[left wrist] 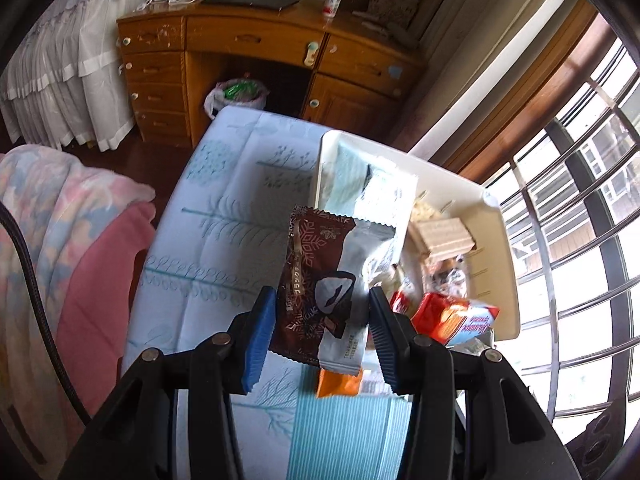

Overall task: Organize snacks
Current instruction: 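Carry both packets over the white tray with both tools, then open both tools to drop the two packets into the tray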

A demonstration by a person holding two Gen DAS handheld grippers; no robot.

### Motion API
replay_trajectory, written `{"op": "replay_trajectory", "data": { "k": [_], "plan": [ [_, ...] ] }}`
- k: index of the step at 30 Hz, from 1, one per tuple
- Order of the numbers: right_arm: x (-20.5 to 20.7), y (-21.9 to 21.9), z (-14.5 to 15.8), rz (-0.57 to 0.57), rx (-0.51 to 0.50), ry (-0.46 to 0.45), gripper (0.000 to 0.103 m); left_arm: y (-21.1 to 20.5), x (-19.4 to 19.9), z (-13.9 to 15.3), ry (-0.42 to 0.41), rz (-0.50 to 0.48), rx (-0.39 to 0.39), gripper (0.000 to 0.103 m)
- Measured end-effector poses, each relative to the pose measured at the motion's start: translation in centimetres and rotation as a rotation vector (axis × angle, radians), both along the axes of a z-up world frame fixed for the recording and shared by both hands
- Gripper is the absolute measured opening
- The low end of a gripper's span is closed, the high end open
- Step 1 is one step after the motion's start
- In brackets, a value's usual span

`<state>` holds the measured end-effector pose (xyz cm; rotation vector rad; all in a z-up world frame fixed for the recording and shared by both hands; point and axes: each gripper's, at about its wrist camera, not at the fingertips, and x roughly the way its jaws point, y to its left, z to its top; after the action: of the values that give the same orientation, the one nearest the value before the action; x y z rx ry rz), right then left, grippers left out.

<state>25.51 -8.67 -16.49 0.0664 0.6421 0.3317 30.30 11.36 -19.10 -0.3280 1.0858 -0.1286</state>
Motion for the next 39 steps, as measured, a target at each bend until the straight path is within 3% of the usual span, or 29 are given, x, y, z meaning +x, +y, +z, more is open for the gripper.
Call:
{"op": "replay_trajectory", "data": {
  "k": [5,9,15,19,23,27,39],
  "plan": [
    [1.5,-1.8,0.1,-0.016,0.028,-0.018,0.049,-0.7,0.3,-1.1,-0.049,-0.007,-0.069,0.045],
    [2.6,-2.9,-0.3,-0.024,0.038,0.001,0.049,-1.5,0.7,-2.0,-0.071,-0.009,-0.075,0.045],
    [3.8,-4.0,-1.4,-0.038,0.043,0.044,0.052,-2.7,1.9,-3.6,-0.029,-0.012,-0.066,0.046],
    [4.3,-4.3,-2.0,-0.047,0.043,0.067,0.056,-3.3,2.2,-3.9,-0.022,-0.019,-0.034,0.063],
    [4.2,-4.2,-2.3,-0.062,0.028,0.09,0.061,-3.1,1.9,-3.4,-0.042,-0.033,-0.05,0.065],
    [3.6,-4.2,-2.1,-0.117,0.022,0.091,0.062,-2.5,1.4,-3.1,-0.036,-0.052,-0.062,0.073],
    [-0.6,-3.5,-0.6,-0.291,0.008,0.054,0.065,0.2,-1.9,-1.8,-0.046,-0.115,-0.123,0.08]
  ]
}}
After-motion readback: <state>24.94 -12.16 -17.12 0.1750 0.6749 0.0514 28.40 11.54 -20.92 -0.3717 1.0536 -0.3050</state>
